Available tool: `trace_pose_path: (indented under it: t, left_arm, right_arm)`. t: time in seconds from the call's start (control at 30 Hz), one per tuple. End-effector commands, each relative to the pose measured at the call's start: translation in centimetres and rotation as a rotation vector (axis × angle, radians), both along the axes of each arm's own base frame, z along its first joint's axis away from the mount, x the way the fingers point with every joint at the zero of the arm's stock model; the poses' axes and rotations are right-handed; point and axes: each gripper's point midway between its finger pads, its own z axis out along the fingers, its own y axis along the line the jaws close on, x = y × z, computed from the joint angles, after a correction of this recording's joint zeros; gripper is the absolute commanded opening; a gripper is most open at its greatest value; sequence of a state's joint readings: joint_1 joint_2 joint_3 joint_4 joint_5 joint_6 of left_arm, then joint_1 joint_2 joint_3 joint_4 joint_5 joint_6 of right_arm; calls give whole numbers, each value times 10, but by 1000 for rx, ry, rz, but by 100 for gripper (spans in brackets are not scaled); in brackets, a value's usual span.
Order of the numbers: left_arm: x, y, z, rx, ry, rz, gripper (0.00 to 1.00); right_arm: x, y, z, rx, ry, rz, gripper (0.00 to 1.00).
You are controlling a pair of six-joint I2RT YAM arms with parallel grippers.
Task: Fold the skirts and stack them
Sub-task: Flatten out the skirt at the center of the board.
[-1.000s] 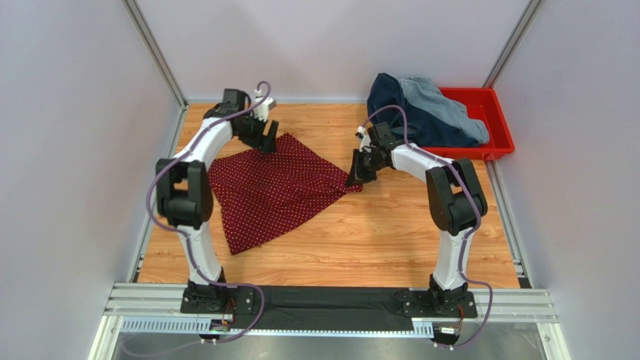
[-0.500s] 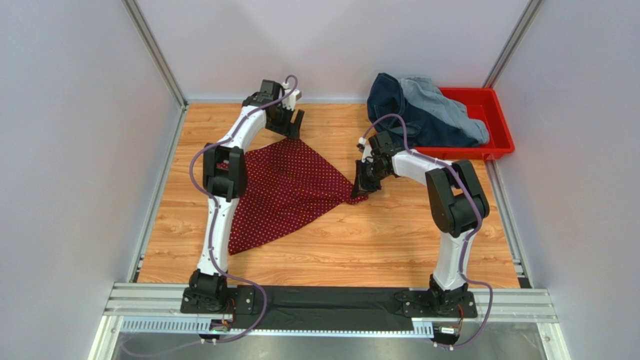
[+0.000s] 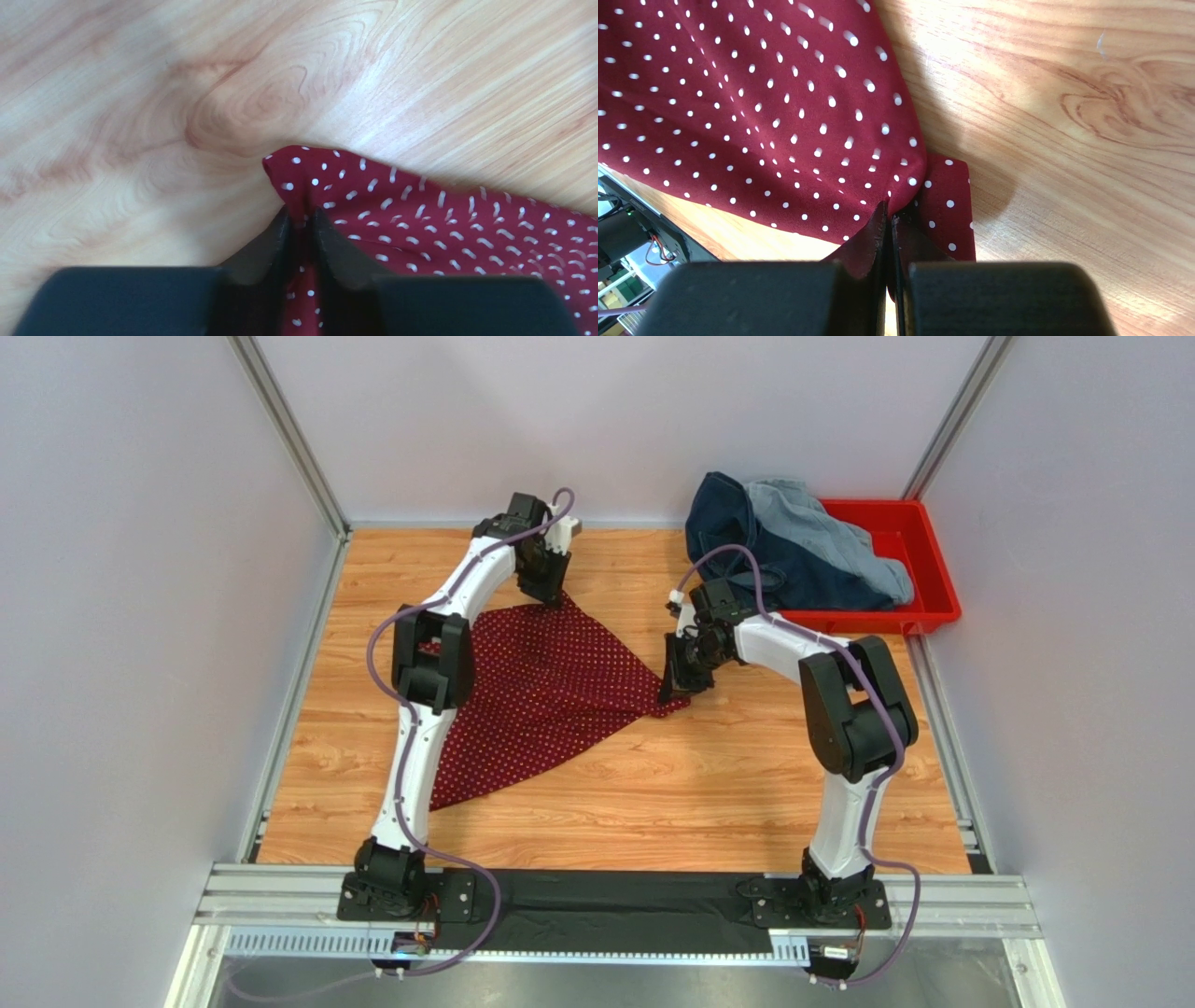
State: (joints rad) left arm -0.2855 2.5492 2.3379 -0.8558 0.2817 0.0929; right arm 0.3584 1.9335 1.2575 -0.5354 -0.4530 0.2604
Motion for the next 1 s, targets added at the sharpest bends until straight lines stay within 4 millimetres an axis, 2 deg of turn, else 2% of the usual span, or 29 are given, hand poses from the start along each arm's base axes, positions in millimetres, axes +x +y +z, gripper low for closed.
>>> trace_pose_path:
  t: [0.0, 0.03, 0.07, 0.13, 0.17, 0.2, 0.23, 0.27, 0.3, 0.33, 0.37, 0.43, 0.47, 0.53, 0.57, 0.6, 0.63, 0.67, 0.7, 0.73, 0.77, 0.8, 0.83, 0.87, 0.9, 0.93, 0.97]
  left_arm:
    - [7, -1, 4, -20, 0, 29, 16]
    - [8, -5, 7, -41, -3, 26, 6]
    - [8, -8, 15, -58, -10, 24, 0]
    - [9, -10, 26, -75, -27, 25, 0]
    - [12, -9, 50, -87, -72, 28, 0]
    - [11, -7, 58, -92, -85, 33, 0]
    - [17, -4, 75, -108, -130, 46, 0]
    - [19, 3, 114, -133, -202, 63, 0]
    - [18, 9, 129, -142, -228, 75, 0]
    - [21, 13, 152, -162, -279, 80, 0]
    - [18, 27, 195, -184, -357, 94, 0]
    - [13, 38, 236, -215, -433, 98, 0]
    - [4, 52, 273, -223, -503, 105, 0]
    - [-5, 64, 306, -229, -572, 105, 0]
    - [-16, 75, 334, -223, -635, 104, 0]
    - [-23, 80, 344, -221, -659, 96, 0]
    - [-29, 83, 356, -216, -688, 88, 0]
    - [-41, 89, 377, -209, -737, 80, 0]
    - [-46, 90, 373, -191, -739, 58, 0]
    - [-56, 92, 387, -190, -780, 46, 0]
    - [-60, 92, 382, -187, -777, 38, 0]
    - [-63, 89, 348, -178, -709, 12, 0]
    - [-71, 88, 349, -182, -733, -7, 0]
    - [-75, 88, 303, -173, -640, -15, 0]
    - [-78, 86, 290, -170, -640, -44, 0]
    - [-86, 87, 280, -164, -628, -53, 0]
    - [-97, 89, 239, -149, -544, -59, 0]
  right_arm:
    - [12, 0, 22, 7, -81, 8, 0]
    - [13, -2, 23, 6, -79, 5, 0]
    - [14, -2, 24, 8, -82, 1, 0]
    - [20, -5, 31, 7, -103, -7, 0]
    - [24, -8, 34, 0, -115, -14, 0]
    - [29, -10, 39, -5, -132, -19, 0]
    - [34, -14, 45, -10, -140, -28, 0]
    - [47, -15, 58, -11, -182, -38, 0]
    - [56, -17, 68, -14, -210, -48, 0]
    - [64, -22, 79, -16, -231, -69, 0]
    - [84, -20, 106, -6, -308, -84, 0]
    - [102, -22, 137, -3, -386, -106, 0]
    - [123, -20, 179, 15, -489, -123, 0]
    - [138, -16, 220, 43, -583, -126, 0]
    - [146, -13, 234, 53, -620, -120, 0]
    - [158, -11, 276, 81, -721, -124, 0]
    - [162, -11, 290, 77, -760, -118, 0]
    - [171, -15, 296, 56, -789, -133, 0]
    - [175, -16, 324, 59, -858, -142, 0]
    - [178, -18, 330, 47, -886, -141, 0]
    - [180, -22, 333, 19, -914, -137, 0]
    - [179, -21, 333, 7, -926, -122, 0]
    - [179, -20, 318, -13, -912, -109, 0]
    - [176, -17, 309, -36, -911, -75, 0]
    - [166, -9, 309, -37, -925, -41, 0]
    - [157, -4, 272, -66, -853, -7, 0]
    - [150, -2, 261, -115, -857, 33, 0]
